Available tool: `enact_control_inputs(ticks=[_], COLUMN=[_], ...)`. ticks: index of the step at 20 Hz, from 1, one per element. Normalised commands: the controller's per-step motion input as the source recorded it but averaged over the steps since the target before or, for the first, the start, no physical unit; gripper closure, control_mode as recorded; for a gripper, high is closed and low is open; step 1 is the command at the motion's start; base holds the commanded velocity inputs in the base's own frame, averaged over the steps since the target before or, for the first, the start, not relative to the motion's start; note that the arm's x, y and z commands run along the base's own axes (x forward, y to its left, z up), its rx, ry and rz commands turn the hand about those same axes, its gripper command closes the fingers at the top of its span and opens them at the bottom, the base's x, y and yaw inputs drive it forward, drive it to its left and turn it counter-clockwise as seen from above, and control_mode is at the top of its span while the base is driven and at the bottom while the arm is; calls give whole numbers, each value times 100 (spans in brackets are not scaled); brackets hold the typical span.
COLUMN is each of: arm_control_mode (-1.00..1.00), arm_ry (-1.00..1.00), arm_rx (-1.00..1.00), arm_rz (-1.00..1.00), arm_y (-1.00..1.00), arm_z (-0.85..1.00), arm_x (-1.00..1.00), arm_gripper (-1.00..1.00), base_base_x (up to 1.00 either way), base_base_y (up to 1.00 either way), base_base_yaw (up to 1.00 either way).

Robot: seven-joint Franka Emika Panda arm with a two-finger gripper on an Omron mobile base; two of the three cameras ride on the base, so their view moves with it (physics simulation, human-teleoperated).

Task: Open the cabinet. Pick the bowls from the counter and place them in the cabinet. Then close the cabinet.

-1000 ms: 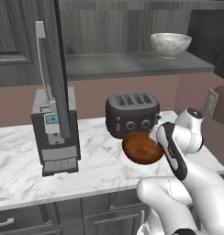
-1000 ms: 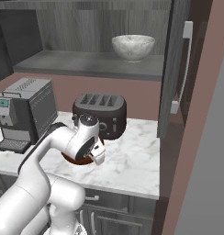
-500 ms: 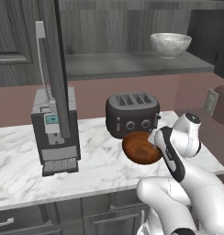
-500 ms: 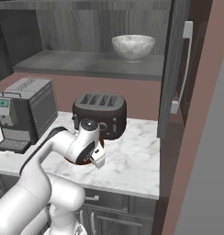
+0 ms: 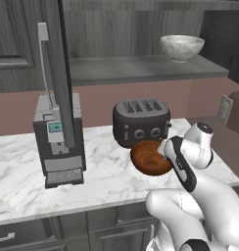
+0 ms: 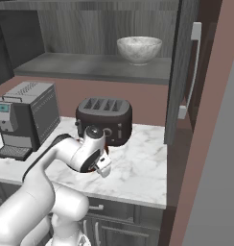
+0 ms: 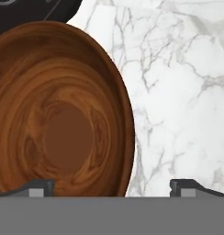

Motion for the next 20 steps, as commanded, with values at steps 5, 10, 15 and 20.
enact_control_inputs(ticks=[5,10,15,20], arm_control_mode=[-100,-100,-100,-100], arm_ry=[0,0,0,0], arm_rx=[0,0,0,0], arm_rz=[0,0,0,0], arm_y=[0,0,1,10], arm_z=[-18,-26,-23,-31], arm_x=[0,0,0,0], arm_gripper=[-100,-100,-100,100], base_base_x=[0,0,0,0], base_base_y=[0,0,0,0], base_base_yaw=[0,0,0,0])
